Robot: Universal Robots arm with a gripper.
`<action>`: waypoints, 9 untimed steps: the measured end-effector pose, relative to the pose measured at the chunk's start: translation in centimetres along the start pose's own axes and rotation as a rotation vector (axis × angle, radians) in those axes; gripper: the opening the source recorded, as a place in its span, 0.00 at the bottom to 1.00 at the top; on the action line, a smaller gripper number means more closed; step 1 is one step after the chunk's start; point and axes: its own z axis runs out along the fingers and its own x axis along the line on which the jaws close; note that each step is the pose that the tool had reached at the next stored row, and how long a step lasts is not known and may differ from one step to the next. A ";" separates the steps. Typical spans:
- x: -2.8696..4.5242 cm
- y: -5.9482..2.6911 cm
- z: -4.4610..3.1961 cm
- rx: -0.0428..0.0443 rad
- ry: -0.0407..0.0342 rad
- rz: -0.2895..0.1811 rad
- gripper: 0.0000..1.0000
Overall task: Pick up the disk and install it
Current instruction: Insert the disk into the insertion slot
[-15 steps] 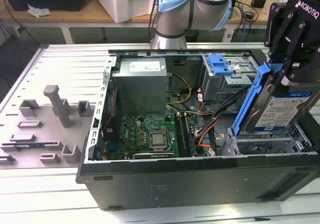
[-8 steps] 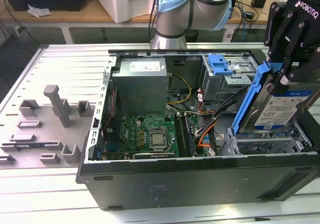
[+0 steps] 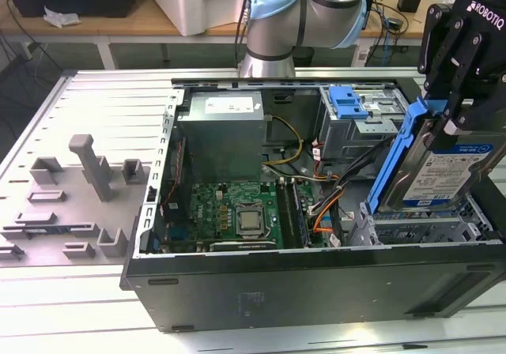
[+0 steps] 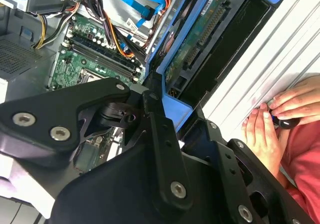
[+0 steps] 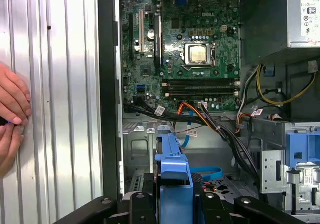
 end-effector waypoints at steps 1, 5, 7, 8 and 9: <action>0.00 0.00 0.00 0.0000 0.0001 0.000 0.36; 0.00 0.00 0.00 0.0002 0.0046 -0.001 0.36; 0.01 0.00 0.00 0.0002 0.0079 -0.002 0.36; 0.00 0.00 0.00 0.0003 0.0080 -0.002 0.36; 0.00 0.00 0.00 0.0003 0.0080 -0.002 0.36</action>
